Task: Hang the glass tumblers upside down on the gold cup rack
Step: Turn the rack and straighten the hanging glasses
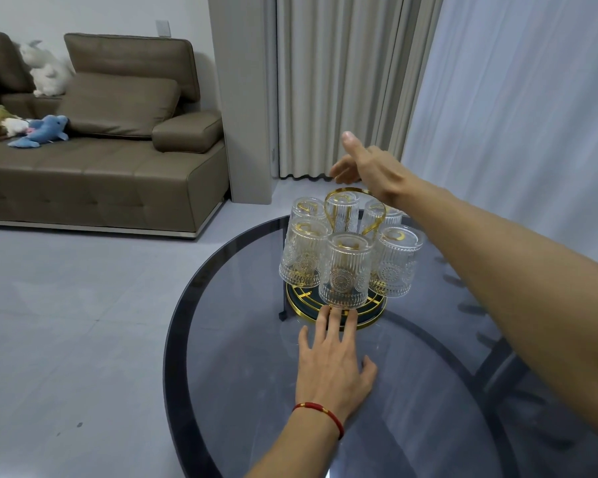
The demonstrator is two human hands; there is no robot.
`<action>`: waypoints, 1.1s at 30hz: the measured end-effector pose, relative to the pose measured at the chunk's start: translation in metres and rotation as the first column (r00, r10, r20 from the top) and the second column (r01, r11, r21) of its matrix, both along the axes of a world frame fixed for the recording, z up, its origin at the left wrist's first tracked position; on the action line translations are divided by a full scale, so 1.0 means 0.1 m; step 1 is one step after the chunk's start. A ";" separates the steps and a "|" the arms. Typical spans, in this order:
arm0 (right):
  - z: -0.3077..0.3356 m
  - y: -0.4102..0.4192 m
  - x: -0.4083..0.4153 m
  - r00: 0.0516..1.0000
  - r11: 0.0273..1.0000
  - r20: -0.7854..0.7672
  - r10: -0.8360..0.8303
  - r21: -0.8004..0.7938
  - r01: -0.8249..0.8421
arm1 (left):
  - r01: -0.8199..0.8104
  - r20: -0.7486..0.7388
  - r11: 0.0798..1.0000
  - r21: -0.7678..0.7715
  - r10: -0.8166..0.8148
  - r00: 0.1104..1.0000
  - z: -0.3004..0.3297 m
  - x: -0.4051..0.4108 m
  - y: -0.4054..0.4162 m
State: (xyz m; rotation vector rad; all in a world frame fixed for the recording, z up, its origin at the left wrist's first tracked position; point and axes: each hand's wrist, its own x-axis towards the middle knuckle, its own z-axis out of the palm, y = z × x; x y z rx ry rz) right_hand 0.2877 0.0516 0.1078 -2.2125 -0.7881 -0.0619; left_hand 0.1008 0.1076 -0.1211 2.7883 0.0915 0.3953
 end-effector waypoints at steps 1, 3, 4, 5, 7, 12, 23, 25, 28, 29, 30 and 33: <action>0.03 -0.01 -0.03 1.000 1.000 0.015 0.020 0.000 -0.020 | 0.003 -0.003 1.000 -0.002 -0.003 1.000 0.00 0.00 0.00; 0.07 0.02 -0.09 0.997 0.995 0.019 0.078 -0.064 -0.077 | 0.003 -0.007 1.000 -0.002 -0.003 1.000 0.00 0.00 0.00; 0.09 0.05 -0.12 0.994 0.987 0.003 0.108 -0.119 -0.107 | 0.003 -0.006 1.000 -0.002 -0.003 1.000 0.00 0.00 0.00; 0.10 0.10 -0.14 0.991 0.974 -0.023 0.131 -0.183 -0.133 | 0.003 -0.004 1.000 -0.005 -0.003 1.000 0.00 0.00 0.00; 0.11 0.21 -0.20 0.990 0.929 -0.053 0.133 -0.342 -0.143 | 0.003 0.003 1.000 -0.014 -0.003 1.000 0.00 0.00 0.00; 0.10 0.43 -0.23 0.997 0.792 -0.029 0.070 -0.606 -0.073 | -0.008 0.029 0.998 -0.056 0.010 1.000 -0.01 0.01 0.00; 0.07 0.55 -0.18 0.996 0.791 -0.077 0.045 -0.606 -0.083 | 0.002 0.059 0.998 -0.061 0.001 0.998 0.00 0.00 -0.01; 0.07 0.59 -0.17 0.997 0.790 -0.074 0.039 -0.608 -0.076 | 0.003 0.056 0.998 -0.061 0.000 0.998 -0.01 0.01 0.00; 0.06 0.64 -0.17 0.998 0.782 -0.058 0.036 -0.620 -0.064 | 0.000 0.055 0.998 -0.063 0.003 0.998 -0.02 0.02 -0.01; 0.05 0.64 -0.16 0.998 0.780 -0.058 0.034 -0.623 -0.063 | 0.000 0.053 0.998 -0.061 0.003 0.999 -0.03 0.02 -0.01; 0.05 0.65 -0.16 0.998 0.779 -0.059 0.032 -0.624 -0.062 | -0.001 0.052 0.998 -0.060 0.004 0.999 -0.03 0.02 -0.01; 0.05 0.65 -0.15 0.998 0.781 -0.048 0.026 -0.622 -0.051 | -0.001 0.055 0.998 -0.059 0.004 0.999 -0.05 0.03 -0.02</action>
